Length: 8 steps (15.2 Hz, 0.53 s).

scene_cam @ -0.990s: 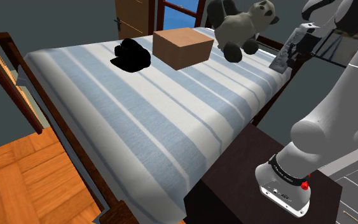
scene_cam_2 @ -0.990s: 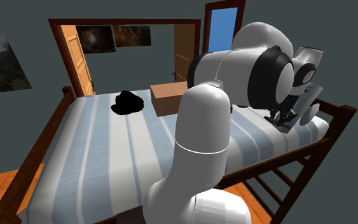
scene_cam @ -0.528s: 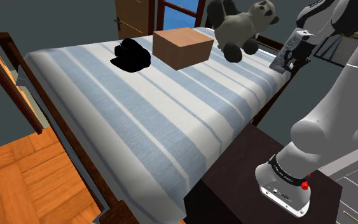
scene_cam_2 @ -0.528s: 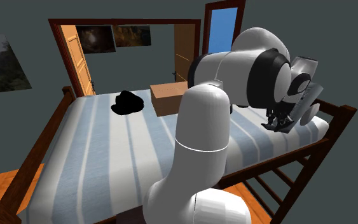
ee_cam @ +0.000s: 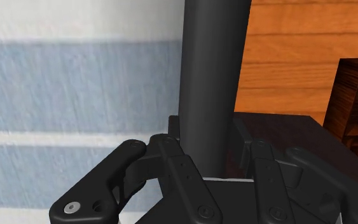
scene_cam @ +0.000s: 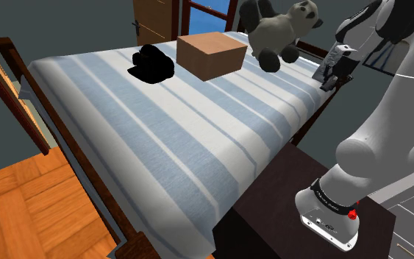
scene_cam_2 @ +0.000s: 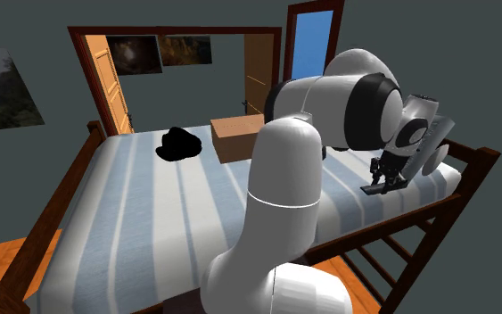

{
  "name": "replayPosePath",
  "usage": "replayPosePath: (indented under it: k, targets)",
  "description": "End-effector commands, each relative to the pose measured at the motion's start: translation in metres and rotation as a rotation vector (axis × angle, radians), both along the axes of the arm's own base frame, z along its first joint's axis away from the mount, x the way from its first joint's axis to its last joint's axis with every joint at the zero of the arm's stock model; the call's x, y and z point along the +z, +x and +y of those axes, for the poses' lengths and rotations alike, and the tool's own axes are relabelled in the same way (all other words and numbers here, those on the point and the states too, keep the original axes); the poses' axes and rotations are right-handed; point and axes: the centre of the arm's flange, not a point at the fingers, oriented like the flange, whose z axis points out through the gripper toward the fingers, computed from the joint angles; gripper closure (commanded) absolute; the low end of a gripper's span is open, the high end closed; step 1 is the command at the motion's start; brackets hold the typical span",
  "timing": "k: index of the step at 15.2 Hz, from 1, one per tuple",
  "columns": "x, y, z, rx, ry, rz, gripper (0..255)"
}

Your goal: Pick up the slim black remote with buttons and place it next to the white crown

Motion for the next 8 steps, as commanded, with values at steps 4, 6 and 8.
replayPosePath:
  k: [4,6,8]
  targets:
    - [-0.027,-0.001,0.0,-0.001,0.0,0.0,255]
    - [-0.037,-0.001,0.0,-0.001,0.0,0.0,255]
    - [-0.044,-0.001,0.0,-0.001,0.0,0.0,255]
